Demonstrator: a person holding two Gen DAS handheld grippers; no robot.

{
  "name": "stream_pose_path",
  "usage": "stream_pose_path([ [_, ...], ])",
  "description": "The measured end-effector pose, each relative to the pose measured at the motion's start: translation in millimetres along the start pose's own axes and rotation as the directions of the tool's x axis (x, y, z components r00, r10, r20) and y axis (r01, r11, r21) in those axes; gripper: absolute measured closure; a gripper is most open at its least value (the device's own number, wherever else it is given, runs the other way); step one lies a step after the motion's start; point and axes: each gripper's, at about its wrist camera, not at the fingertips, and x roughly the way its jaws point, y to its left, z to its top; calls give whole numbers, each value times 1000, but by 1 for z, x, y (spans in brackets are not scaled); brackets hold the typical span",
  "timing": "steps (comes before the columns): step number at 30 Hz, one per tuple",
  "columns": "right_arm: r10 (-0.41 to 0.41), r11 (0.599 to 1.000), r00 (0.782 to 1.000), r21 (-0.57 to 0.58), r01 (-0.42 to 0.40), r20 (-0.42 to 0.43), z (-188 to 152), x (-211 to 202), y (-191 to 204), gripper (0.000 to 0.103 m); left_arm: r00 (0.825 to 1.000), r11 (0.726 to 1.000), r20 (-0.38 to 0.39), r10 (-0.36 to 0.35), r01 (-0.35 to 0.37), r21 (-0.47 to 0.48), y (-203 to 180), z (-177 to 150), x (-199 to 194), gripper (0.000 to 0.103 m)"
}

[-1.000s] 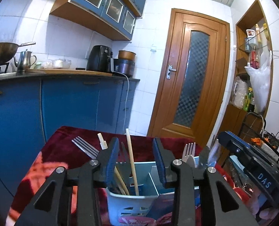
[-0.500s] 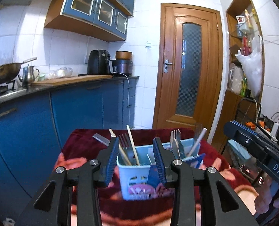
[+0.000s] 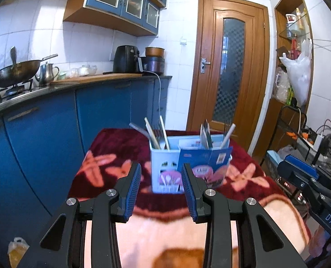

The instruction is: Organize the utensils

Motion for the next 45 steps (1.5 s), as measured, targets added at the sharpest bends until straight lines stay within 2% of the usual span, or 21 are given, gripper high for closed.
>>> stream_pose_path([
  [7, -27, 999, 999, 23, 27, -37, -29, -5, -2, 66, 1000, 1000, -24, 12, -12, -5, 2, -29, 1, 65],
  [15, -82, 996, 996, 16, 83, -40, -60, -1, -11, 57, 998, 999, -47, 49, -48, 13, -2, -61, 18, 65],
  [18, -84, 996, 996, 22, 85, -29, -71, 0, -13, 52, 997, 998, -38, 66, -66, 18, -4, -71, 24, 62],
  [21, -93, 995, 996, 19, 93, -10, -79, 1, -14, 51, 995, 995, -12, 95, -95, 9, -5, -79, 29, 61],
  [26, -120, 993, 993, 9, 120, 20, -90, 2, -15, 50, 994, 994, 9, 106, -106, -14, -5, -89, 33, 60],
  [37, -150, 987, 988, 46, 151, -30, -104, 18, -25, 48, 992, 992, 21, 122, -122, -12, -6, -97, 36, 60],
  [45, -153, 987, 988, 56, 154, -27, -105, 18, -28, 48, 992, 992, 19, 127, -126, -27, -5, -99, 36, 60],
])
